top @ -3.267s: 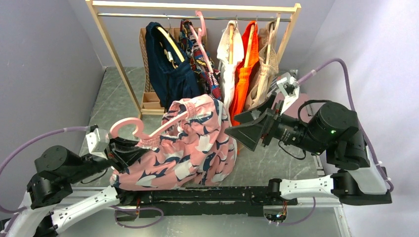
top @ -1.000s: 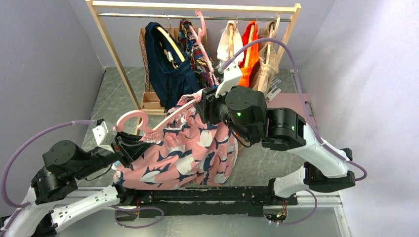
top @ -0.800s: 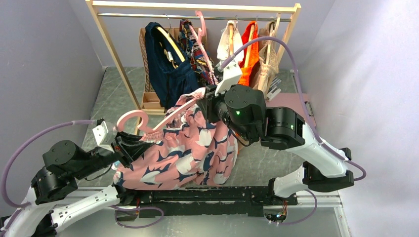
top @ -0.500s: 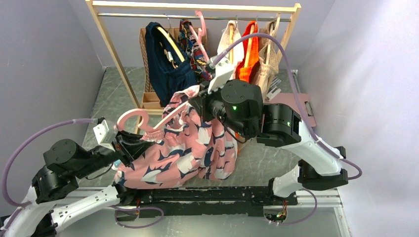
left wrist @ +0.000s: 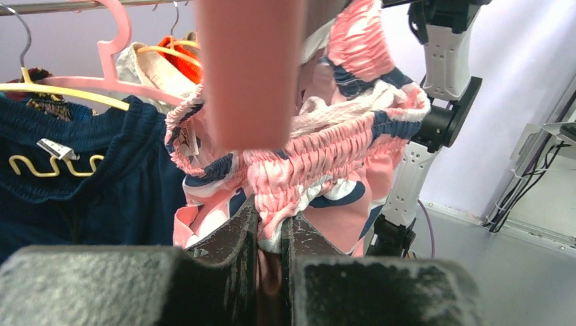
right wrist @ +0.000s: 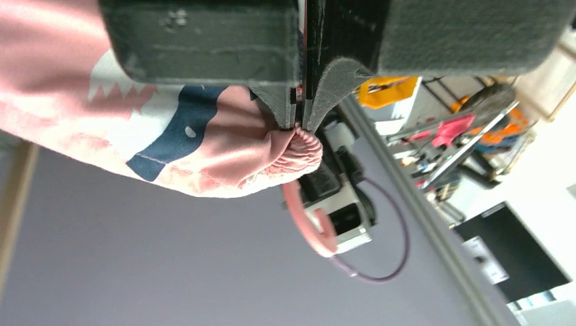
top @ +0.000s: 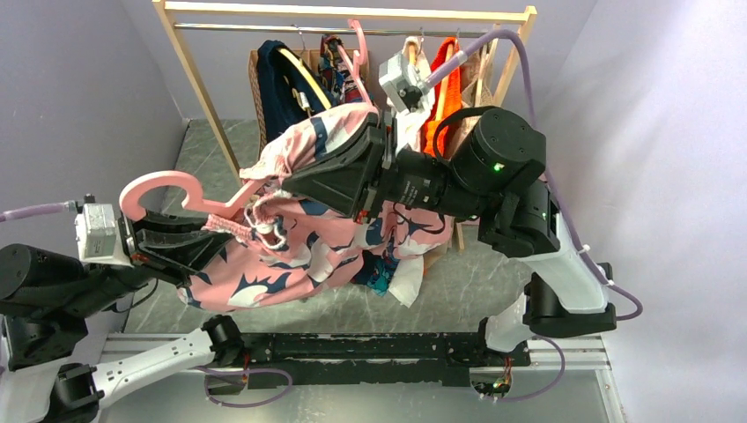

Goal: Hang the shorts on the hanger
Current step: Hang the shorts on the hanger.

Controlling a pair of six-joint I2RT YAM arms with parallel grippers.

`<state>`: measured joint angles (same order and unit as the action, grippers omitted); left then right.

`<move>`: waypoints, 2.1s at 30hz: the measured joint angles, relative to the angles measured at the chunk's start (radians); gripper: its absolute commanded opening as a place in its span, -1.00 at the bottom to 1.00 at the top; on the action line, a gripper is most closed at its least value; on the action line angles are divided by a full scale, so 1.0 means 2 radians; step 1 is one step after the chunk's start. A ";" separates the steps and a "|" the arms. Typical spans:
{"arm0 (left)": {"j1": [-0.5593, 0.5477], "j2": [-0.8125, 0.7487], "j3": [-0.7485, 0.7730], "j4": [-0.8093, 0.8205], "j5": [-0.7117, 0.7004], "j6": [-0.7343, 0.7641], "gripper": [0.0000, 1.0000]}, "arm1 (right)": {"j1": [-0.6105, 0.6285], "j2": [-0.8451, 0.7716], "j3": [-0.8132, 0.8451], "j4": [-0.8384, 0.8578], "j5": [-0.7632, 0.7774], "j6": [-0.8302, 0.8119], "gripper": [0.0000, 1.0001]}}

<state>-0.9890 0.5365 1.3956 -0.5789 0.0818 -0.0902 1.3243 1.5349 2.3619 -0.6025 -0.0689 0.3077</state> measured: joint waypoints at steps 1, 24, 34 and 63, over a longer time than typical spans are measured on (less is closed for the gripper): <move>0.000 -0.002 0.001 0.005 0.002 0.000 -0.86 | 0.000 -0.008 -0.015 0.019 -0.022 0.001 -1.00; 0.000 -0.026 -0.130 0.023 0.001 -0.015 -0.86 | 0.062 -0.086 -0.298 0.057 -0.077 -0.007 -1.00; 0.000 -0.046 -0.157 0.033 0.050 -0.042 -0.86 | 0.064 -0.150 -0.356 0.026 0.033 0.010 0.41; 0.000 -0.011 -0.212 -0.009 0.191 -0.065 -0.86 | 0.065 -0.120 -0.253 -0.190 0.063 -0.055 0.25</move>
<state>-0.9894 0.5148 0.9714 -0.5972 0.4644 -0.2207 1.4536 1.2945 1.8557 -0.9829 0.0574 0.1974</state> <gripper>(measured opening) 0.140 0.667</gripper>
